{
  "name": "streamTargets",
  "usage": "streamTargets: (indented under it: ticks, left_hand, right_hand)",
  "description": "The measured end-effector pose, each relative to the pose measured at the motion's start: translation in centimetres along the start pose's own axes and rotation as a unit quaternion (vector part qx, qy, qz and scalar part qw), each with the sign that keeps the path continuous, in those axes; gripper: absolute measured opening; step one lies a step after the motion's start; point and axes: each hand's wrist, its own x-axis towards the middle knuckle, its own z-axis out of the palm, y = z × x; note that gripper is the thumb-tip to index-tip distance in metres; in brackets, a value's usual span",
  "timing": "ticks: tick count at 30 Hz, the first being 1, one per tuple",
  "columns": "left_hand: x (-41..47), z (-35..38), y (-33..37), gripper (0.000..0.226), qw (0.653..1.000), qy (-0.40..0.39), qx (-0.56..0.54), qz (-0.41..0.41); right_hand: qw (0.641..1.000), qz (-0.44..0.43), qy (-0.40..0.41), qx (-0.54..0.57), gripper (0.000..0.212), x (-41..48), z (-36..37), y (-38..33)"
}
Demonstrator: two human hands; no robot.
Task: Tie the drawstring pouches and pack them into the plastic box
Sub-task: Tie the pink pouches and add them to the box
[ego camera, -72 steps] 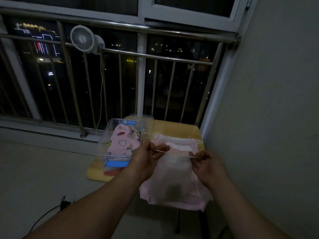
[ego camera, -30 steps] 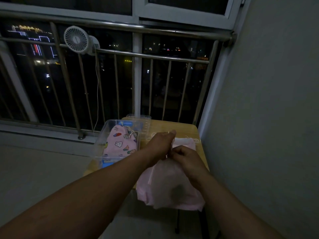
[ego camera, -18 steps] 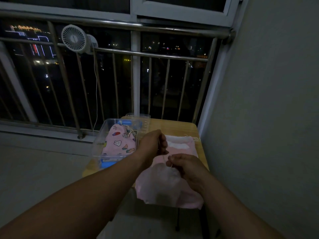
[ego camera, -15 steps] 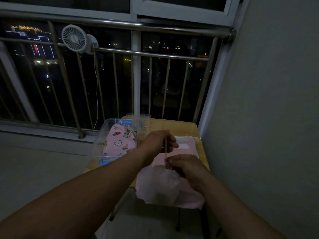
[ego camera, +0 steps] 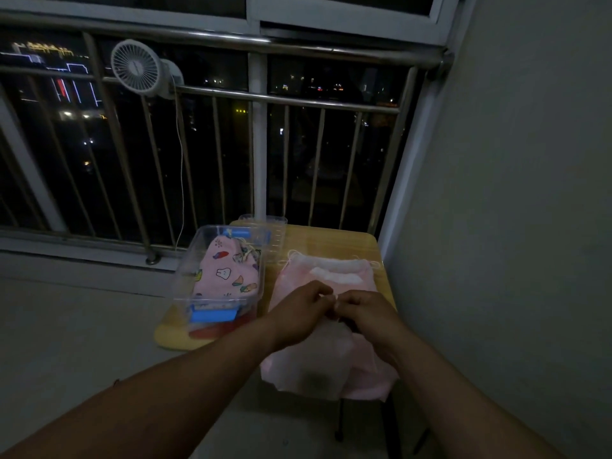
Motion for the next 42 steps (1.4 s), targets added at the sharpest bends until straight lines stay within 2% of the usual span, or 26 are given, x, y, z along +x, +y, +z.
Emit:
streamTargets:
  ticks: [9, 11, 14, 16, 23, 27, 31, 36, 42]
  left_hand:
    - [0.5, -1.9, -1.8, 0.014, 0.982, 0.069, 0.173, 0.017]
    - [0.7, -2.4, -1.6, 0.016, 0.988, 0.049, 0.148, -0.023]
    - [0.6, -2.9, -0.7, 0.02, 0.994, -0.011, 0.023, -0.103]
    - [0.4, -3.3, -0.3, 0.019, 0.991, -0.027, -0.033, -0.125]
    - [0.5, -3.3, 0.0, 0.017, 0.99, -0.062, -0.011, -0.127]
    - [0.5, -3.4, 0.2, 0.023, 0.985, -0.085, -0.052, -0.141]
    - [0.5, -3.4, -0.2, 0.015, 0.995, -0.047, 0.02, -0.085]
    - [0.5, -3.3, -1.0, 0.008, 0.999, -0.029, 0.032, -0.023]
    - [0.3, -3.1, -1.7, 0.011, 0.998, -0.012, 0.056, 0.037]
  right_hand:
    - [1.0, 0.01, 0.008, -0.017, 0.014, 0.7, 1.1, -0.5]
    - [0.999, 0.004, 0.024, -0.023, 0.013, 0.8, 1.4, -0.7]
    - [0.999, -0.014, 0.023, -0.037, 0.011, 0.6, 1.5, -1.3]
    - [0.999, -0.026, 0.01, -0.042, 0.011, 0.4, 1.5, -1.5]
    - [0.996, -0.046, 0.007, -0.072, 0.013, 0.5, 1.1, -1.6]
    - [0.996, -0.05, 0.005, -0.078, 0.012, 0.6, 1.1, -1.6]
    - [0.994, -0.058, -0.005, -0.098, 0.017, 0.6, 1.1, -1.6]
    - [0.993, -0.075, -0.017, -0.092, 0.014, 0.4, 0.8, -1.9]
    - [0.995, -0.066, -0.033, -0.07, 0.013, 0.3, 0.4, -1.7]
